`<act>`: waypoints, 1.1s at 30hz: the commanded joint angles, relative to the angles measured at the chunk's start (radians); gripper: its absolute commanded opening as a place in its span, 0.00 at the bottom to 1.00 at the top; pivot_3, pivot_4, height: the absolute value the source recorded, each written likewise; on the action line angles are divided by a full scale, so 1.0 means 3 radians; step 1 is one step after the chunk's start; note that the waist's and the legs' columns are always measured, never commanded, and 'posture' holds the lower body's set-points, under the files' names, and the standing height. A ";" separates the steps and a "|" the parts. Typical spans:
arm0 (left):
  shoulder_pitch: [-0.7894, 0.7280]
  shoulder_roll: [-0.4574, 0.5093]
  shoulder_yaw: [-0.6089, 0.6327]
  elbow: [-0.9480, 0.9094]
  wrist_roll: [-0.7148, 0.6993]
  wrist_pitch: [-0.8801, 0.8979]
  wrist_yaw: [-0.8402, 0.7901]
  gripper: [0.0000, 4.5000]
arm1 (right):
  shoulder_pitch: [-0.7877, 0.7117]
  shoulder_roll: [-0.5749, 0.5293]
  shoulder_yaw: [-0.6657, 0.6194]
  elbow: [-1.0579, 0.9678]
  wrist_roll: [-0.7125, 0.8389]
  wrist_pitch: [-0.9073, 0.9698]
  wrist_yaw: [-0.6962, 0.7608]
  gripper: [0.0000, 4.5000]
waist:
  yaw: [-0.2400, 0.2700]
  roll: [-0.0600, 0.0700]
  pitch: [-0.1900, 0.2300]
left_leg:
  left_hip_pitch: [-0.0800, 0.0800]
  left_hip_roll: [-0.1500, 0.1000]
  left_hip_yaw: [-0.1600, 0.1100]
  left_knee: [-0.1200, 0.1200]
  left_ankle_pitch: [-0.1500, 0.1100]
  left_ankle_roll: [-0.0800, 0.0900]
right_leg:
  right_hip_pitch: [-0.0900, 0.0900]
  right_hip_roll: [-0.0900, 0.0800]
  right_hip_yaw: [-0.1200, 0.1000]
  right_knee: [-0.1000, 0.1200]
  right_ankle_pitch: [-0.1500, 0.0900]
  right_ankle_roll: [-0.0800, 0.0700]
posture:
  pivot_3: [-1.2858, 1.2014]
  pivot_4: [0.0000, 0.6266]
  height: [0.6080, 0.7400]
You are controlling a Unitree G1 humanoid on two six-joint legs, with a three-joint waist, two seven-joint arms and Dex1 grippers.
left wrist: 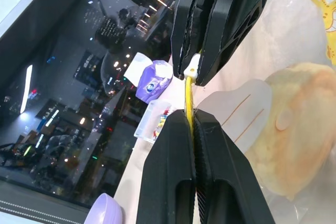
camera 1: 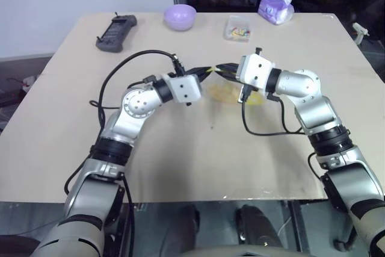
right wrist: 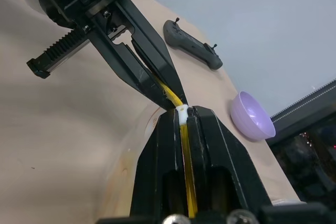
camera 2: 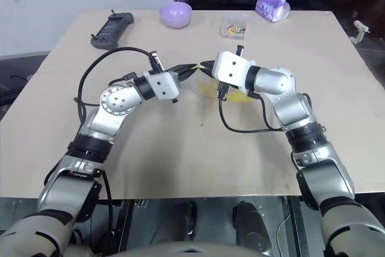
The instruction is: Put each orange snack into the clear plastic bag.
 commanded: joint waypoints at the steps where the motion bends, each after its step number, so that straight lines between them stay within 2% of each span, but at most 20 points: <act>1: -0.0033 0.0061 0.0076 0.0024 0.0058 -0.0048 0.0108 0.00 | 0.0002 -0.0069 -0.0074 -0.0047 0.0005 -0.0044 -0.0031 0.01 | 0.0000 0.0000 0.0000 | 0.0000 0.0000 0.0000 0.0000 0.0000 0.0000 | 0.0000 0.0000 0.0000 0.0000 0.0000 0.0000 | 0.52 0.24 1.00; 13: -0.0076 0.0239 0.0180 0.0432 0.0577 0.0330 0.0736 0.00 | 0.0099 -0.0248 -0.0193 -0.0040 -0.0013 0.0028 -0.0067 0.01 | 0.0000 0.0000 0.0000 | 0.0000 0.0000 0.0000 0.0000 0.0000 0.0000 | 0.0000 0.0000 0.0000 0.0000 0.0000 0.0000 | 0.52 0.24 1.00; 23: -0.0082 0.0280 0.0202 0.0522 0.0647 0.0599 0.0993 0.00 | 0.0217 -0.0536 -0.0310 -0.0038 0.0029 0.0101 -0.0160 0.01 | 0.0000 0.0000 0.0000 | 0.0000 0.0000 0.0000 0.0000 0.0000 0.0000 | 0.0000 0.0000 0.0000 0.0000 0.0000 0.0000 | 0.52 0.24 1.00; 33: -0.0101 0.0265 0.0173 0.0563 0.0619 0.0616 0.1022 0.00 | 0.0326 -0.0832 -0.0450 -0.0032 0.0066 0.0180 -0.0250 0.01 | 0.0005 0.0000 0.0000 | -0.0001 0.0000 0.0000 -0.0001 0.0000 0.0000 | 0.0000 -0.0001 0.0000 -0.0001 0.0000 0.0000 | 0.52 0.24 1.00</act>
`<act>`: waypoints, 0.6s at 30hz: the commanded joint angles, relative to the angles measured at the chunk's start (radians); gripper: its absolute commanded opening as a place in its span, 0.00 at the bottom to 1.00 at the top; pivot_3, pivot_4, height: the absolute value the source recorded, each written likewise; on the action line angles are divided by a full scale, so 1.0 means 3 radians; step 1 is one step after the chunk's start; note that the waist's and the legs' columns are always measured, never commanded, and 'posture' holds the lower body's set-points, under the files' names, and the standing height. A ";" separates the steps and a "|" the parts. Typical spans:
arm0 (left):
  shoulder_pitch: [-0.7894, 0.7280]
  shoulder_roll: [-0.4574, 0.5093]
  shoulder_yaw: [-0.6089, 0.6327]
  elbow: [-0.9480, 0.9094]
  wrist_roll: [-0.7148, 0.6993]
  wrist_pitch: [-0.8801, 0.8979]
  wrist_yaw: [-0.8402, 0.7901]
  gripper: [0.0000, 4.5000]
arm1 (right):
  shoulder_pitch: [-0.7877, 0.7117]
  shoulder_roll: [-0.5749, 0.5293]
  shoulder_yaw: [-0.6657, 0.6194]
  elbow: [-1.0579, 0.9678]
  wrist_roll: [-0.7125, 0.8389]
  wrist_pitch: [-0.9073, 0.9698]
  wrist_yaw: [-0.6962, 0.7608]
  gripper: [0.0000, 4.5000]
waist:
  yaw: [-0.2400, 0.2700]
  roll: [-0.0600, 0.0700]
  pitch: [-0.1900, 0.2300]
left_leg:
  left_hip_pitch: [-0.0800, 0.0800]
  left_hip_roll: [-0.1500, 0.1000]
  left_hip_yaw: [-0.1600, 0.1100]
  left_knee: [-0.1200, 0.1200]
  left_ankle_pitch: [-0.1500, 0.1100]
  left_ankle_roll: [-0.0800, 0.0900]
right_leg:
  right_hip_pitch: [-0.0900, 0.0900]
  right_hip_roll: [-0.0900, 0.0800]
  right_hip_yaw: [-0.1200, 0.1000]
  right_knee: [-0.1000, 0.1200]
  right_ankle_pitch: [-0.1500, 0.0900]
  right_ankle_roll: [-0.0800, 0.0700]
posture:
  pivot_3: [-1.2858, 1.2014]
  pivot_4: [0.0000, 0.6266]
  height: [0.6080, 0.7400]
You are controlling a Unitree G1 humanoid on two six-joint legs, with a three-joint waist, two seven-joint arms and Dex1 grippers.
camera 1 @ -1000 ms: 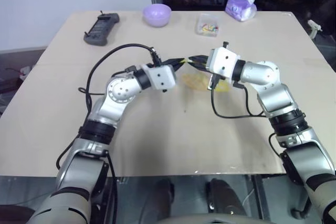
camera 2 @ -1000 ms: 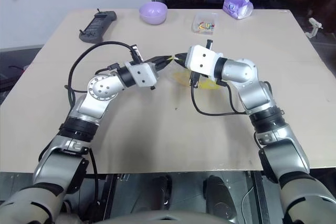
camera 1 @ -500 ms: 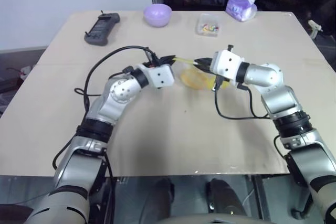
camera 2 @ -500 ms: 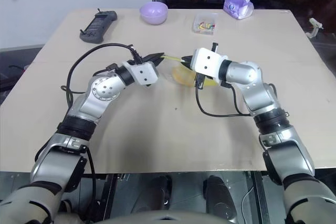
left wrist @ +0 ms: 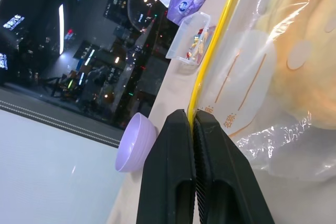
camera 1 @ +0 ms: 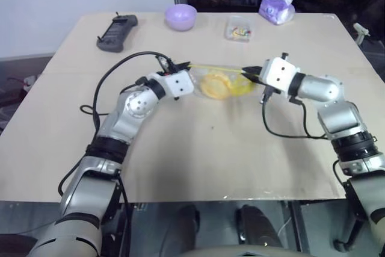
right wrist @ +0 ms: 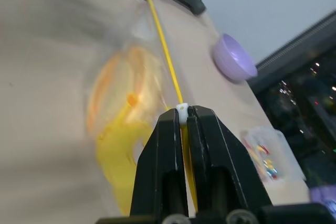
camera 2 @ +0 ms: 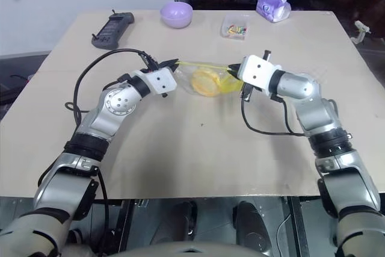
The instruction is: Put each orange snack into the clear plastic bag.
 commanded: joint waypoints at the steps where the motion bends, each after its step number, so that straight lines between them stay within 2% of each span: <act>1: -0.0036 0.0167 0.0223 0.0142 -0.0030 0.0200 0.0125 0.00 | 0.0048 -0.0219 -0.0321 0.0003 0.0002 0.0083 -0.0101 0.01 | -0.0003 0.0000 0.0000 | 0.0000 0.0000 0.0000 0.0000 0.0000 0.0000 | 0.0000 0.0000 0.0000 0.0000 0.0000 0.0000 | 0.52 0.24 1.00; 7: -0.0070 0.0136 0.0218 0.0174 -0.0053 0.0187 0.0122 0.00 | 0.0087 -0.0311 -0.0338 0.0006 0.0026 0.0105 -0.0110 0.01 | -0.0001 0.0000 0.0000 | 0.0000 0.0000 0.0000 0.0000 0.0000 0.0000 | 0.0000 0.0000 0.0000 0.0000 0.0000 0.0000 | 0.52 0.24 1.00; 10: -0.0108 0.0022 0.0296 0.0217 -0.0174 0.0264 0.0196 0.00 | 0.0060 -0.0299 -0.0315 0.0036 0.0017 0.0098 -0.0155 0.01 | 0.0000 0.0000 0.0000 | 0.0000 0.0000 0.0001 0.0000 0.0000 0.0000 | 0.0000 0.0000 0.0001 0.0000 0.0000 0.0000 | 0.52 0.24 1.00; 13: -0.0389 -0.0134 0.0350 0.0477 -0.0245 0.0384 0.0426 0.00 | -0.0230 -0.0173 -0.0226 0.0332 -0.0117 -0.0065 -0.0349 0.01 | 0.0001 -0.0002 0.0001 | 0.0000 0.0000 0.0000 0.0002 0.0000 0.0000 | 0.0000 0.0000 0.0000 0.0001 0.0000 0.0000 | 0.52 0.24 1.00; 18: -0.0974 -0.0243 0.0250 0.0983 -0.0236 0.0202 0.0666 0.00 | -0.0838 -0.0040 -0.0128 0.1092 -0.0344 -0.0471 -0.0643 0.01 | -0.0009 -0.0002 0.0002 | -0.0001 -0.0001 0.0000 0.0004 0.0000 0.0000 | -0.0001 0.0001 0.0000 0.0002 0.0000 0.0001 | 0.52 0.24 1.00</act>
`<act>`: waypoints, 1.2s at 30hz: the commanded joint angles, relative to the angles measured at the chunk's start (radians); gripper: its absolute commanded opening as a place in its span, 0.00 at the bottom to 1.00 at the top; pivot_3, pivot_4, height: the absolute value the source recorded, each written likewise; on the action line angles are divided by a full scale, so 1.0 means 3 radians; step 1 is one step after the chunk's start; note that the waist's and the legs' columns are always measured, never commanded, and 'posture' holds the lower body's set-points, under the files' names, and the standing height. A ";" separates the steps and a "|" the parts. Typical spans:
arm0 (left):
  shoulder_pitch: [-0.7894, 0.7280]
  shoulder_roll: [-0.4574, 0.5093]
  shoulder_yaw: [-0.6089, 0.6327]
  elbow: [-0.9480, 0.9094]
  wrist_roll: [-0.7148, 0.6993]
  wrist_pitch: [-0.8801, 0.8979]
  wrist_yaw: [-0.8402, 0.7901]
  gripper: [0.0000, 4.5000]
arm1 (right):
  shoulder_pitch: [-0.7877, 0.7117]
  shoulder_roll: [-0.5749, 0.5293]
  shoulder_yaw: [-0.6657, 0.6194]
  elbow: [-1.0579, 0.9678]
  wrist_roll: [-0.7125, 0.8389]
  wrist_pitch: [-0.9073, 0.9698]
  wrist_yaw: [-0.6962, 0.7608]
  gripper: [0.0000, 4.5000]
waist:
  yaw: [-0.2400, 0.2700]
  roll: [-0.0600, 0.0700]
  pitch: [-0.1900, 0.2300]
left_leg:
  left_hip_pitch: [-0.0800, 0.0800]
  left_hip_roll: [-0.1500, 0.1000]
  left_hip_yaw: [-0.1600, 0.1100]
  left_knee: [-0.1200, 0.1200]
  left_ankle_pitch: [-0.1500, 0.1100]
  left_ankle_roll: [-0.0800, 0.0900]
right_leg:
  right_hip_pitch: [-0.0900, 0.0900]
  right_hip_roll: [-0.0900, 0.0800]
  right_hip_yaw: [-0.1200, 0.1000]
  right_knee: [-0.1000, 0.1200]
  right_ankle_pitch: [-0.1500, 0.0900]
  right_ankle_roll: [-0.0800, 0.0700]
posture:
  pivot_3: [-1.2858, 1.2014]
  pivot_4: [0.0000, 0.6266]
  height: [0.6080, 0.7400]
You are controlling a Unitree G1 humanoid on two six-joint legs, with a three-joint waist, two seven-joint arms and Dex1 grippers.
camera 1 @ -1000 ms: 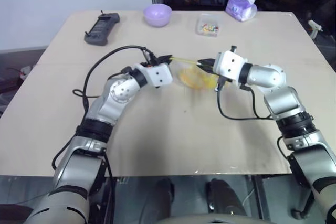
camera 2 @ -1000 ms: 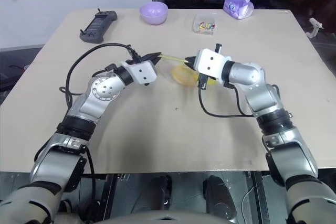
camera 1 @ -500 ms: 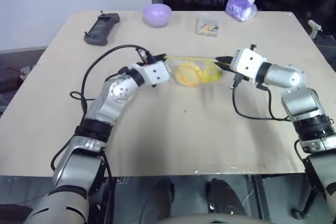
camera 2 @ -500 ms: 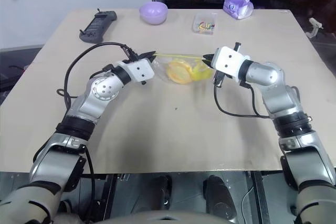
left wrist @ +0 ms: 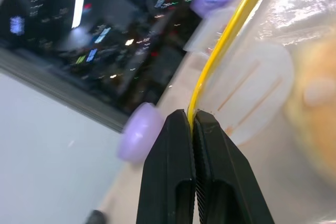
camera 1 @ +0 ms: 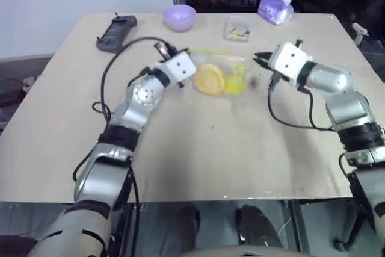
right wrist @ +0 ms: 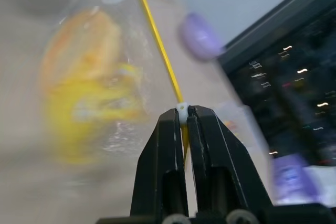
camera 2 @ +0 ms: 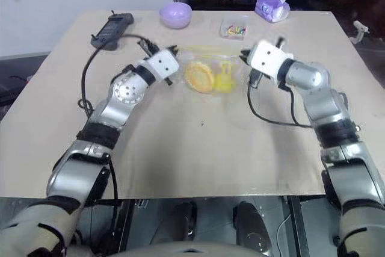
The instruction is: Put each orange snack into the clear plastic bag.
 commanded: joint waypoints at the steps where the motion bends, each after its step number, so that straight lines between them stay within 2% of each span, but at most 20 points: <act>1: -0.0344 0.0065 0.0206 0.0319 -0.0067 -0.0098 0.0244 0.00 | -0.0377 -0.0040 -0.0136 0.0498 -0.0161 -0.0281 -0.0295 0.01 | 0.0002 0.0000 0.0000 | 0.0000 0.0000 0.0000 -0.0001 0.0000 0.0000 | 0.0000 0.0000 0.0000 0.0001 0.0000 0.0000 | 0.52 0.24 1.00; 4: -0.0441 0.0100 0.0185 0.0380 -0.0095 -0.0222 0.0212 0.00 | -0.0509 -0.0047 -0.0152 0.0665 -0.0172 -0.0434 -0.0329 0.01 | 0.0002 0.0000 0.0000 | 0.0000 -0.0001 0.0002 -0.0012 0.0008 -0.0013 | -0.0001 -0.0003 0.0001 -0.0010 -0.0001 0.0000 | 0.52 0.24 1.00; 6: -0.0314 0.0155 0.0224 0.0189 -0.0206 -0.0272 0.0034 0.00 | -0.0412 -0.0097 -0.0187 0.0531 -0.0104 -0.0436 -0.0240 0.01 | -0.0001 0.0001 -0.0001 | -0.0001 -0.0001 0.0004 -0.0023 0.0008 -0.0014 | -0.0004 -0.0004 0.0002 -0.0018 -0.0001 0.0000 | 0.52 0.24 1.00; 9: 0.0398 0.0335 0.0231 -0.0670 -0.0579 -0.0096 -0.0662 0.00 | 0.0238 -0.0234 -0.0259 -0.0247 0.0281 -0.0078 0.0221 0.01 | -0.0006 0.0002 -0.0007 | -0.0048 0.0000 0.0005 -0.0021 0.0010 -0.0016 | -0.0055 -0.0005 0.0005 -0.0004 0.0000 -0.0001 | 0.52 0.24 1.00; 13: 0.1325 0.0492 0.0215 -0.1983 -0.0862 0.0773 -0.1250 0.00 | 0.1008 -0.0410 -0.0335 -0.1115 0.0583 0.0500 0.0533 0.01 | -0.0017 0.0005 -0.0006 | -0.0063 0.0003 0.0008 -0.0023 0.0010 -0.0017 | -0.0068 -0.0007 0.0005 -0.0006 -0.0001 -0.0001 | 0.52 0.24 1.00; 15: 0.1708 0.0510 0.0216 -0.2621 -0.0991 0.1265 -0.1438 0.00 | 0.1325 -0.0491 -0.0382 -0.1482 0.0691 0.0847 0.0625 0.01 | -0.0013 0.0007 -0.0004 | -0.0106 0.0002 0.0007 -0.0009 0.0010 -0.0017 | -0.0107 -0.0007 0.0005 0.0000 -0.0001 -0.0001 | 0.52 0.24 1.00; 18: 0.2064 0.0492 0.0243 -0.3120 -0.1138 0.1810 -0.1540 0.00 | 0.1615 -0.0558 -0.0401 -0.1879 0.0878 0.1326 0.0699 0.01 | 0.0011 0.0006 -0.0004 | -0.0104 0.0000 0.0004 0.0011 0.0009 -0.0016 | -0.0101 -0.0007 0.0003 0.0006 0.0000 0.0000 | 0.52 0.24 1.00; 20: 0.2217 0.0509 0.0205 -0.3239 -0.1113 0.1953 -0.1561 0.14 | 0.1752 -0.0586 -0.0404 -0.2026 0.0924 0.1513 0.0720 0.00 | 0.0017 0.0005 -0.0002 | -0.0082 0.0000 0.0002 0.0026 0.0001 0.0000 | -0.0083 -0.0005 0.0002 0.0029 0.0001 -0.0001 | 0.52 0.24 1.00; 21: 0.2247 0.0518 0.0182 -0.3256 -0.1070 0.1972 -0.1560 0.21 | 0.1790 -0.0600 -0.0408 -0.2055 0.0912 0.1547 0.0720 0.16 | 0.0017 0.0004 -0.0001 | -0.0058 -0.0001 0.0003 0.0025 0.0000 0.0001 | -0.0062 -0.0004 0.0002 0.0032 0.0001 -0.0001 | 0.52 0.24 1.00; 23: 0.2343 0.0502 0.0168 -0.3254 -0.1087 0.1940 -0.1581 0.41 | 0.1869 -0.0647 -0.0434 -0.2089 0.0879 0.1595 0.0702 0.32 | 0.0015 0.0003 0.0004 | 0.0001 0.0001 0.0002 0.0019 -0.0001 0.0001 | -0.0002 0.0000 0.0001 0.0028 -0.0002 -0.0001 | 0.52 0.24 1.00; 25: 0.2531 0.0366 0.0316 -0.3345 -0.1585 0.2146 -0.1762 0.63 | 0.1960 -0.0718 -0.0476 -0.2168 0.1053 0.1806 0.0846 0.55 | 0.0014 0.0005 0.0003 | 0.0031 0.0006 0.0002 0.0015 -0.0001 0.0001 | 0.0025 0.0003 0.0001 0.0019 -0.0010 0.0010 | 0.52 0.24 1.00; 27: 0.2727 0.0337 0.0438 -0.3406 -0.1972 0.2323 -0.1975 0.83 | 0.2111 -0.0739 -0.0583 -0.2241 0.1371 0.1928 0.1063 0.78 | 0.0015 0.0005 0.0002 | 0.0032 0.0009 0.0004 0.0017 -0.0001 0.0001 | 0.0026 0.0003 0.0003 0.0018 -0.0002 -0.0001 | 0.52 0.24 1.00; 29: 0.2875 0.0390 0.0528 -0.3422 -0.2183 0.2372 -0.2147 0.84 | 0.2269 -0.0773 -0.0702 -0.2242 0.1564 0.1968 0.1208 0.97 | 0.0011 0.0004 0.0001 | 0.0021 0.0010 0.0002 0.0017 -0.0001 0.0001 | 0.0020 0.0004 0.0002 0.0016 0.0000 -0.0003 | 0.52 0.24 1.00; 33: 0.2945 0.0470 0.0913 -0.3355 -0.2559 0.2581 -0.2207 0.84 | 0.2435 -0.0658 -0.1253 -0.1967 0.2075 0.2128 0.1235 0.97 | 0.0027 0.0003 0.0002 | 0.0008 0.0010 0.0001 0.0014 -0.0001 0.0001 | 0.0009 0.0003 0.0001 0.0016 0.0000 -0.0003 | 0.52 0.24 1.00; 36: 0.2907 0.0573 0.1181 -0.3278 -0.2760 0.2620 -0.2301 0.84 | 0.2602 -0.0721 -0.1503 -0.1800 0.2194 0.2099 0.1344 0.97 | 0.0039 0.0003 0.0001 | 0.0009 0.0007 0.0003 0.0015 -0.0001 0.0002 | 0.0011 0.0001 0.0001 0.0015 0.0000 -0.0002 | 0.52 0.24 1.00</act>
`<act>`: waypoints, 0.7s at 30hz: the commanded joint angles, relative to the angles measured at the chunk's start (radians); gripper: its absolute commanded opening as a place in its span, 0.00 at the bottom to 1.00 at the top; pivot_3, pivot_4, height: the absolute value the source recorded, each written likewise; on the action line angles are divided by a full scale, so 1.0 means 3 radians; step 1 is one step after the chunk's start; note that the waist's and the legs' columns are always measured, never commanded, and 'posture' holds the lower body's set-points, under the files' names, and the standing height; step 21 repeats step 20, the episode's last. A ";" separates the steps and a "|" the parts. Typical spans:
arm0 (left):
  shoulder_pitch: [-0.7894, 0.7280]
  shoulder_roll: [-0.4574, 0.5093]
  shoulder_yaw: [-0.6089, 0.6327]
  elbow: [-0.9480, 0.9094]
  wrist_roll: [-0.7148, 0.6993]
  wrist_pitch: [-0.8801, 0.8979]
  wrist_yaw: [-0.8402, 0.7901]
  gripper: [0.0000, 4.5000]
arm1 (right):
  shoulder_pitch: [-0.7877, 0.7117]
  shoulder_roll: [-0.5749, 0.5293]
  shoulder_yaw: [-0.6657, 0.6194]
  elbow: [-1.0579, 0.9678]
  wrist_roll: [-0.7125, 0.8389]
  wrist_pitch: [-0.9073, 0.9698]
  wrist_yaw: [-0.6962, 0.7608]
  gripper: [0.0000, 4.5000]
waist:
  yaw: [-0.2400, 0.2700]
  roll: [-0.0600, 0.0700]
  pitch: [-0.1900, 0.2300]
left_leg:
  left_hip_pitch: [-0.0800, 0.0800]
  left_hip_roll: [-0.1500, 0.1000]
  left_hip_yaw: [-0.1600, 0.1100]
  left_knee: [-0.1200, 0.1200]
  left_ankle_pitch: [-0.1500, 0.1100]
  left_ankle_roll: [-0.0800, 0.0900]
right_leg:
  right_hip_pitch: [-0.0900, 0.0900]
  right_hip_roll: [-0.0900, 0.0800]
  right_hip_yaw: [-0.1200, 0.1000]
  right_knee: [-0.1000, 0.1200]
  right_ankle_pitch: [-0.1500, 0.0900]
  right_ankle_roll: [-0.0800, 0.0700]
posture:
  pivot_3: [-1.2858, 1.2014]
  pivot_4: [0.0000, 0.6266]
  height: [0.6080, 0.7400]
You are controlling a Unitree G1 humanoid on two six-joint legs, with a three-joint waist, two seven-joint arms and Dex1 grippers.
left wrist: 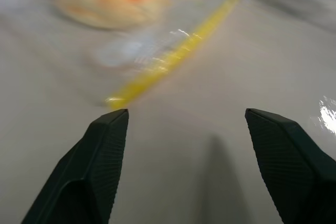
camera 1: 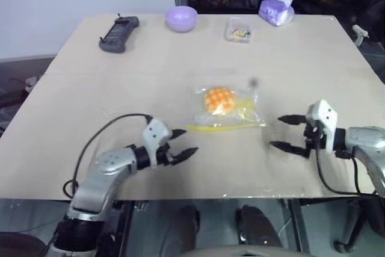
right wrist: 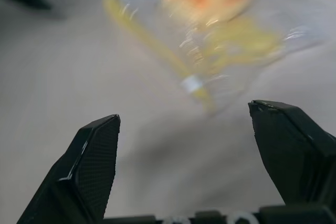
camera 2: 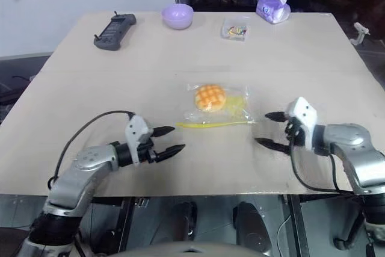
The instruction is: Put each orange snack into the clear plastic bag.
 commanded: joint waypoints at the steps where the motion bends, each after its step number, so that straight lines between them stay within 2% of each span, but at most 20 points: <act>1: -0.0055 0.0131 0.0386 -0.0009 -0.0311 0.0073 -0.0110 0.84 | 0.0180 -0.0093 -0.0384 0.0120 0.0194 -0.0023 0.0131 0.97 | 0.0013 0.0000 0.0000 | 0.0000 0.0000 0.0000 0.0000 0.0000 0.0000 | 0.0000 0.0000 0.0000 -0.0001 0.0000 0.0000 | 0.52 0.24 1.00; 4: -0.0020 0.0245 0.0570 -0.0072 -0.0571 0.0261 -0.0214 0.84 | 0.0325 -0.0128 -0.0520 0.0151 0.0273 -0.0010 0.0202 0.97 | 0.0011 0.0000 0.0000 | 0.0000 0.0001 0.0000 -0.0001 0.0000 0.0000 | 0.0000 0.0001 -0.0001 -0.0003 0.0000 0.0000 | 0.52 0.24 1.00; 8: -0.0034 0.0315 0.0748 0.0003 -0.0618 0.0273 -0.0151 0.84 | 0.0437 -0.0097 -0.0632 0.0108 0.0386 0.0021 0.0199 0.97 | -0.0013 0.0001 0.0000 | 0.0001 0.0002 0.0003 -0.0003 0.0000 0.0000 | 0.0000 0.0001 0.0002 -0.0004 0.0000 0.0000 | 0.52 0.24 1.00; 21: 0.0324 0.0334 0.0742 -0.0048 -0.0499 0.0072 -0.0186 0.84 | 0.0548 -0.0040 -0.0594 0.0040 0.0374 -0.0019 0.0113 0.97 | -0.0005 0.0001 0.0000 | 0.0000 0.0002 0.0004 -0.0008 0.0000 0.0000 | 0.0000 0.0001 0.0003 -0.0013 0.0000 0.0000 | 0.52 0.24 1.00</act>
